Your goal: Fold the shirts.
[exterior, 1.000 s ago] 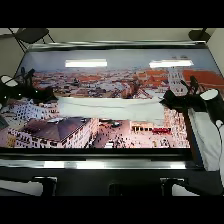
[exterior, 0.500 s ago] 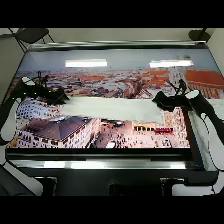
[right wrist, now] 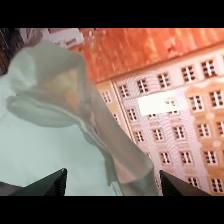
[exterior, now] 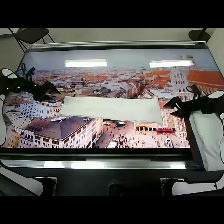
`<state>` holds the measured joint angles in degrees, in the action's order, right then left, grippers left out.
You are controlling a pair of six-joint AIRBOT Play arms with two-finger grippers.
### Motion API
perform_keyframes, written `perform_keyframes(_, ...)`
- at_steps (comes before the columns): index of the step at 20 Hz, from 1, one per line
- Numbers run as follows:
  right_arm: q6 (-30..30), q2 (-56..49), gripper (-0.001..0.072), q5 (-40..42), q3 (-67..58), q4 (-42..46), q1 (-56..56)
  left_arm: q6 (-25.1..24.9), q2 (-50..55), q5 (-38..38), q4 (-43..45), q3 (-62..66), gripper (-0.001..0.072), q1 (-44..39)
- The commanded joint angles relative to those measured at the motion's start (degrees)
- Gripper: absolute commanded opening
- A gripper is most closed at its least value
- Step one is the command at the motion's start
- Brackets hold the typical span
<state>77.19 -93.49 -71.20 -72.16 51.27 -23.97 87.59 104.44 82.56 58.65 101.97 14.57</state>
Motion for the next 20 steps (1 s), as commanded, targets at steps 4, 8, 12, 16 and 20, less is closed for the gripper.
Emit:
perform_keyframes(4,-2.03,-8.70,0.0720,-3.19,-0.24,-6.73,1.66,0.04,-7.85,2.10,-0.04,0.31,0.0711,-3.23)
perform_keyframes(8,-1.31,-9.68,0.0720,2.49,-0.26,-7.85,7.13,-0.15,-10.95,2.10,-0.20,0.31,0.0711,-8.20)
perform_keyframes(12,4.57,-9.68,0.0506,5.62,-0.26,-7.61,12.20,-1.57,-10.93,1.90,-0.17,0.24,0.0704,-15.30)
perform_keyframes(16,4.68,-5.90,0.0046,3.76,-0.31,-8.72,13.51,-5.18,-7.72,-0.11,-0.15,-0.31,0.0053,-24.90)
perform_keyframes(20,8.13,6.38,0.0045,1.44,-0.31,-6.99,13.53,-3.30,-0.61,-8.76,-0.20,-2.08,0.0036,-35.74)
